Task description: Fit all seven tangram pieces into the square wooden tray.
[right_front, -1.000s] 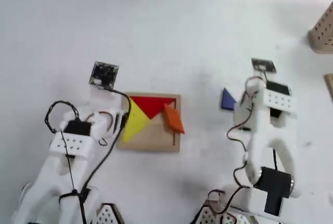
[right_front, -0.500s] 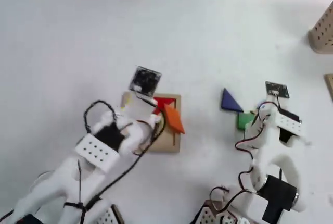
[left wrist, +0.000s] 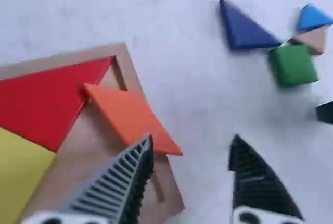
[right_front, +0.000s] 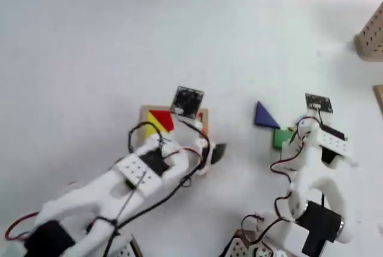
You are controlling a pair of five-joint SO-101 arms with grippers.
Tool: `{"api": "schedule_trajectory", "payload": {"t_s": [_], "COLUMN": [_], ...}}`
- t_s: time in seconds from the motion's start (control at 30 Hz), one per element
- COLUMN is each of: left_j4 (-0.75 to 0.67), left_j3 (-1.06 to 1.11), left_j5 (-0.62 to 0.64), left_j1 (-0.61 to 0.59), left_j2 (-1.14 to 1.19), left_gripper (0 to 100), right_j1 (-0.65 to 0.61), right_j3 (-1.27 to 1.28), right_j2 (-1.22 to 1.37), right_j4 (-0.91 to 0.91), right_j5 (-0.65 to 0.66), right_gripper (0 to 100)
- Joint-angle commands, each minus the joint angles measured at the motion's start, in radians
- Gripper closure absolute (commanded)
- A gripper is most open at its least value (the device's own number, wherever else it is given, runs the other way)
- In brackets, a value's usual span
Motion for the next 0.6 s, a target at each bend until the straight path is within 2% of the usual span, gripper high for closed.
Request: {"api": "schedule_trajectory", "payload": {"t_s": [0.0,0.13,0.2,0.47,0.57], "left_j4": [-0.018,-0.011,-0.005,0.118,0.124], "left_j3": [-0.110,-0.157,-0.187,-0.253,-0.253], "left_j5": [0.012,0.012,0.012,0.049,0.051], "left_j1": [-0.005,-0.030,-0.053,-0.065,-0.065], "left_j2": [0.145,0.228,0.262,0.302,0.302], "left_gripper": [70,78,78,63,63], "right_j1": [-0.010,-0.010,-0.010,-0.010,-0.010], "right_j3": [-0.005,-0.005,-0.005,-0.005,-0.005], "right_j2": [-0.038,-0.038,-0.038,-0.038,-0.038], "right_j4": [-0.008,-0.008,-0.008,-0.008,-0.008], "right_j5": [0.011,0.011,0.011,0.012,0.012], "right_gripper": [98.1,98.1,98.1,98.1,98.1]}}
